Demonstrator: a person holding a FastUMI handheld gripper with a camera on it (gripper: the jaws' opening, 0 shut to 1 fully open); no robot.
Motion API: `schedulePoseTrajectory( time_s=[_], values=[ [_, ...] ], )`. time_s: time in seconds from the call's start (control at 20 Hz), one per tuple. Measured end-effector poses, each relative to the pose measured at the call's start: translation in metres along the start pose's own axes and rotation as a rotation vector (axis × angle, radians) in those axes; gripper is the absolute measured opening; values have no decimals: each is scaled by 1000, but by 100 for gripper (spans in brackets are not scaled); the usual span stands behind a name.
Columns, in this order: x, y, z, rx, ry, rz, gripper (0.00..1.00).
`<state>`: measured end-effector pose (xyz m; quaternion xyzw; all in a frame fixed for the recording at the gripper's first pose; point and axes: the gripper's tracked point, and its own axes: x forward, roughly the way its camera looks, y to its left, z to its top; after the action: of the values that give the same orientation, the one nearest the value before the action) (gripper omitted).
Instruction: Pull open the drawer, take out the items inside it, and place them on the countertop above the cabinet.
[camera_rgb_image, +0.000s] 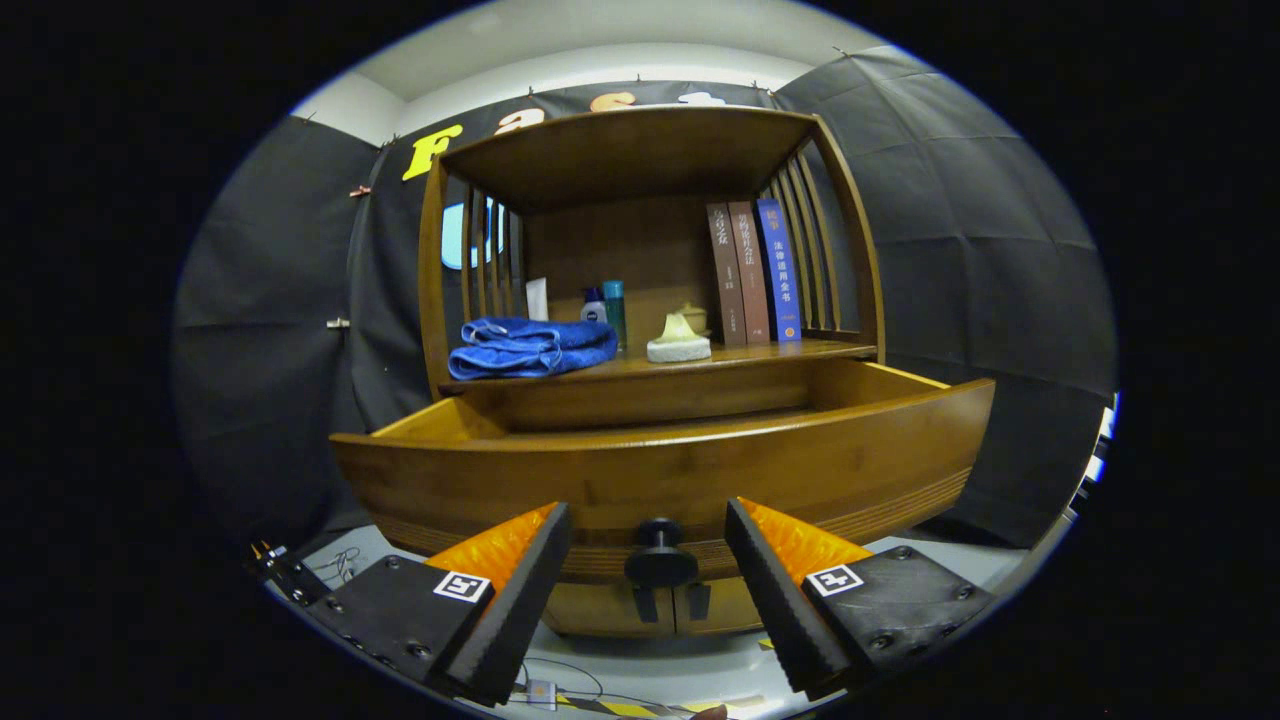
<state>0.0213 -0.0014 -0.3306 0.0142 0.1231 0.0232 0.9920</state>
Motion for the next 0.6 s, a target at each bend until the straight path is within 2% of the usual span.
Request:
schedulePoseTrajectory(
  time_s=[0.2,0.6],
  values=[
    [18,-9,-6,-6,11,-35,99],
    [29,-7,-2,-10,-17,-37,99]
  ],
)
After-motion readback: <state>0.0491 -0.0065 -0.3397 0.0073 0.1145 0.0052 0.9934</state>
